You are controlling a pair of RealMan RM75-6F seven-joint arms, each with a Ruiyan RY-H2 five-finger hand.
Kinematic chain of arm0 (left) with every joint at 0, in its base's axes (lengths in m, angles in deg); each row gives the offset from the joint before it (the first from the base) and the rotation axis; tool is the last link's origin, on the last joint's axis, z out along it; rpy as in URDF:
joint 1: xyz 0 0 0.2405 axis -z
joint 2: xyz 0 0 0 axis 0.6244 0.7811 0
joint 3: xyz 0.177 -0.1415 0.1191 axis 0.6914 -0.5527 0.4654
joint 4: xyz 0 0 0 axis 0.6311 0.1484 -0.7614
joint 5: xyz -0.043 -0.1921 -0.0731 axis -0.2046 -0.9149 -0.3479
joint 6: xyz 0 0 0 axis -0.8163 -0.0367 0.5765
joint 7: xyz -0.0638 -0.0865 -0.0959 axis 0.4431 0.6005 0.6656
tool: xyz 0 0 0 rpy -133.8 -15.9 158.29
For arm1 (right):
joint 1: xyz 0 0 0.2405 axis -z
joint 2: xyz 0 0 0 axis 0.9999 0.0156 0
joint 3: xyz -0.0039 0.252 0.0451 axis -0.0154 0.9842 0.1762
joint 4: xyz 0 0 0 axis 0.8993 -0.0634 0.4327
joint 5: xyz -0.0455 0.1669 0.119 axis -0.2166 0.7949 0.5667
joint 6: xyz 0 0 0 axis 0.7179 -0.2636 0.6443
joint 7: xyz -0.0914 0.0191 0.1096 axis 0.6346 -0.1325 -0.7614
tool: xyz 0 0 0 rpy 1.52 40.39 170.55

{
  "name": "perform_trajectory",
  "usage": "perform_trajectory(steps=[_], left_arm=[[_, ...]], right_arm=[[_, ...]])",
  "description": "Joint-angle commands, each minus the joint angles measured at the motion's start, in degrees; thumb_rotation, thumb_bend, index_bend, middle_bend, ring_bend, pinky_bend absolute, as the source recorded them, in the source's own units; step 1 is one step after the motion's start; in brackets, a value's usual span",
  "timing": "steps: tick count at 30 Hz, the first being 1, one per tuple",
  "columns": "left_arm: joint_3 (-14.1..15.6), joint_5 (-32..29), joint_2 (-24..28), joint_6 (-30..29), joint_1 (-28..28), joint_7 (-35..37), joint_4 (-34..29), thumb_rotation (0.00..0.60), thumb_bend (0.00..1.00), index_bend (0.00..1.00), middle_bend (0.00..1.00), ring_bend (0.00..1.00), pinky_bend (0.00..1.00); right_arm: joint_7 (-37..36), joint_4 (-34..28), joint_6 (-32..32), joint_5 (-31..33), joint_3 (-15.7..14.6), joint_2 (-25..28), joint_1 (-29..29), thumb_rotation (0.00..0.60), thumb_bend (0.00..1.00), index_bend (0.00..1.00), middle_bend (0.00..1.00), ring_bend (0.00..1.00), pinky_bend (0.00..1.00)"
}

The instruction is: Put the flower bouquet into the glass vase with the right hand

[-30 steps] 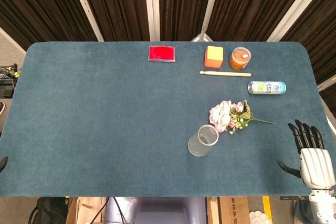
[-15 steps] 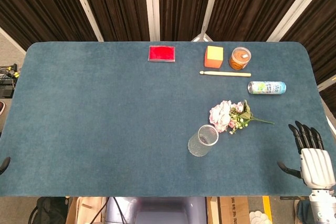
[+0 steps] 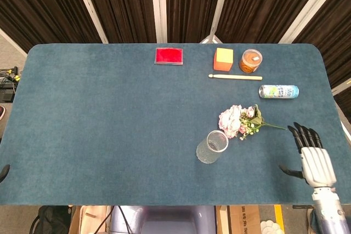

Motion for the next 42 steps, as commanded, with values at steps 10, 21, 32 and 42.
perform_trajectory(steps=[10,21,32,42], left_arm=[[-0.1,0.0,-0.5,0.0,0.1,-1.4,-0.2,0.6,0.35,0.14,0.0,0.0,0.06],[-0.5,-0.6,-0.6,-0.1,0.1,-2.0,-0.1,0.6,0.35,0.14,0.0,0.0,0.06],[-0.8,-1.6,-1.2,1.1,0.7,-3.7,-0.4,0.6,0.35,0.14,0.0,0.0,0.06],[-1.0,-2.0,-1.5,1.4,0.9,-5.0,-0.6,0.6,0.35,0.14,0.0,0.0,0.06]], right_arm=[[9.4,0.3,-14.5,17.6,7.1,-2.3,-11.5,0.6,0.04,0.07,0.02,0.0,0.0],[18.2,2.6,-22.4,30.6,8.8,-5.0,-20.1,0.6,0.04,0.07,0.02,0.0,0.0],[24.5,5.5,-25.0,39.0,8.2,-8.8,-26.7,0.6,0.04,0.07,0.02,0.0,0.0],[29.7,10.7,-26.4,46.0,6.7,-14.0,-32.4,0.6,0.04,0.07,0.02,0.0,0.0]])
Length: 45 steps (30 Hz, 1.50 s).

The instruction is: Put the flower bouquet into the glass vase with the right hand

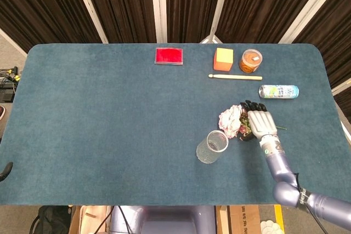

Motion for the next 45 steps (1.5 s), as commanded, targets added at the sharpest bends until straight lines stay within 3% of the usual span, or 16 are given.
perform_trajectory(steps=[1,11,14,21,26,29,32,38,45], left_arm=[[-0.1,-0.2,0.0,0.0,0.0,-0.1,0.0,0.6,0.35,0.14,0.0,0.0,0.06],[-0.2,-0.6,-0.1,0.5,0.3,-0.3,-0.1,0.6,0.35,0.14,0.0,0.0,0.06],[-0.3,-0.7,-0.1,0.6,0.3,-0.5,-0.1,0.6,0.35,0.14,0.0,0.0,0.06],[-0.3,-0.8,-0.2,0.8,0.4,-0.7,-0.2,0.6,0.35,0.13,0.0,0.0,0.06],[0.1,-0.3,-0.1,1.0,0.5,-0.5,-0.4,0.6,0.35,0.13,0.0,0.0,0.06],[0.1,-0.3,0.1,1.0,0.4,-0.2,-0.5,0.6,0.35,0.13,0.0,0.0,0.06],[0.1,-0.3,0.2,0.8,0.4,0.1,-0.5,0.6,0.35,0.13,0.0,0.0,0.06],[0.3,0.0,0.6,0.4,0.1,1.0,-0.5,0.6,0.35,0.13,0.0,0.0,0.06],[0.3,0.3,1.0,0.0,-0.2,2.4,-0.4,0.6,0.35,0.14,0.0,0.0,0.06]], right_arm=[[1.5,2.1,-0.5,2.0,-0.5,-1.8,-1.7,0.6,0.04,0.07,0.02,0.0,0.0],[4.1,7.3,1.1,4.8,-1.3,-6.3,-5.0,0.6,0.04,0.16,0.18,0.22,0.0],[4.6,8.8,0.9,5.4,-1.5,-7.2,-5.8,0.6,0.08,0.21,0.25,0.27,0.01],[3.2,10.4,3.4,3.3,-1.3,-9.1,-5.7,0.6,0.35,0.41,0.44,0.46,0.15],[2.3,10.8,3.2,2.3,-2.0,-9.3,-5.2,0.6,0.49,0.47,0.5,0.54,0.22],[1.2,10.3,2.9,1.8,-1.7,-8.8,-5.0,0.6,0.63,0.51,0.56,0.6,0.25],[0.4,9.3,3.0,1.4,-1.1,-7.8,-4.9,0.6,0.66,0.52,0.57,0.61,0.25],[-5.0,3.5,2.7,0.6,2.8,-2.1,-4.0,0.6,0.66,0.52,0.57,0.61,0.25],[-22.4,-4.7,0.0,-5.1,11.1,9.4,1.0,0.6,0.66,0.52,0.57,0.61,0.25]])
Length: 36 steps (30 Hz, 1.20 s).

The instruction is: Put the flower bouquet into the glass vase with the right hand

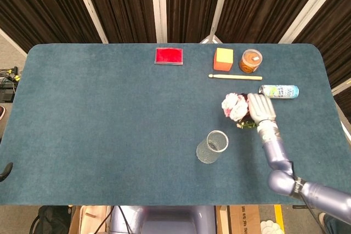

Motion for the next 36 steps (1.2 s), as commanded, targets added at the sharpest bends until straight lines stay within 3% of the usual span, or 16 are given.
perform_trajectory(steps=[1,7,13,18,23,27,36], left_arm=[[0.0,0.2,0.1,-0.3,-0.1,0.4,0.1,0.6,0.35,0.14,0.0,0.0,0.06],[-0.3,1.1,-0.3,-1.7,-0.3,1.7,0.8,0.6,0.35,0.14,0.0,0.0,0.06],[-0.9,1.6,-1.0,-3.1,-0.4,3.8,2.1,0.6,0.35,0.14,0.0,0.0,0.06],[-1.1,1.2,-0.8,-2.9,-0.4,4.9,2.5,0.6,0.35,0.14,0.0,0.0,0.06],[-1.0,0.9,-0.4,-2.6,-0.5,5.4,2.4,0.6,0.35,0.14,0.0,0.0,0.06],[-1.2,0.5,-0.3,-2.5,-0.5,5.5,2.3,0.6,0.35,0.14,0.0,0.0,0.06],[-1.2,0.4,-0.1,-2.6,-0.6,6.0,2.3,0.6,0.35,0.14,0.0,0.0,0.06]], right_arm=[[-13.0,-6.4,-2.5,-5.2,6.3,8.7,4.5,0.6,0.66,0.52,0.57,0.61,0.25],[-34.4,-15.3,-1.9,-11.1,15.0,17.8,12.9,0.6,0.66,0.54,0.57,0.61,0.24],[-54.4,-26.3,-0.2,-12.5,23.4,23.9,20.7,0.6,0.66,0.55,0.57,0.61,0.24],[-68.4,-32.7,-1.8,-18.4,27.4,27.7,25.9,0.6,0.66,0.55,0.57,0.61,0.24],[-75.0,-36.7,1.3,-22.3,28.9,28.8,29.2,0.6,0.66,0.55,0.57,0.61,0.24],[-72.7,-40.1,6.4,-22.8,28.0,27.6,29.3,0.6,0.66,0.55,0.57,0.61,0.24],[-67.4,-43.3,8.9,-22.1,23.8,24.2,25.5,0.6,0.66,0.55,0.57,0.61,0.24]])
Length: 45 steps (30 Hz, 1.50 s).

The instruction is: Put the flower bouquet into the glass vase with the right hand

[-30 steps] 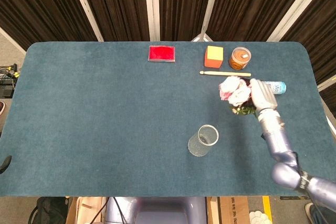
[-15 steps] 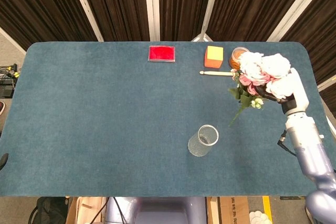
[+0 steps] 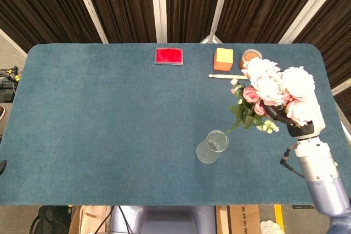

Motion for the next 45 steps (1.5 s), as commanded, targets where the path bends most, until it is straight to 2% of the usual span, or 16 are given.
perform_trajectory(steps=[1,16,24,33,45], left_arm=[[0.0,0.1,0.1,-0.2,-0.1,0.3,0.0,0.6,0.35,0.14,0.0,0.0,0.06],[-0.2,-0.4,0.4,-0.4,-0.4,0.9,0.0,0.6,0.35,0.14,0.0,0.0,0.06],[-0.2,-0.5,0.4,-0.1,-0.3,0.4,-0.1,0.6,0.35,0.14,0.0,0.0,0.06],[-0.3,-0.7,0.3,-0.1,-0.3,0.0,-0.2,0.6,0.35,0.14,0.0,0.0,0.06],[-0.1,-0.4,-0.2,0.1,-0.2,-1.6,-0.5,0.6,0.35,0.14,0.0,0.0,0.06]], right_arm=[[2.1,-0.3,0.9,0.2,-1.9,-1.7,-1.7,0.6,0.66,0.55,0.57,0.61,0.24],[12.7,5.0,5.4,2.5,-8.5,-12.3,-9.3,0.6,0.66,0.56,0.57,0.6,0.24],[13.6,8.4,6.0,1.7,-11.2,-15.6,-10.2,0.6,0.66,0.56,0.57,0.59,0.24],[10.2,11.2,5.8,-1.0,-12.7,-15.9,-8.7,0.6,0.66,0.56,0.57,0.59,0.24],[5.4,11.3,4.8,-1.9,-11.3,-12.1,-6.7,0.6,0.66,0.56,0.57,0.59,0.24]])
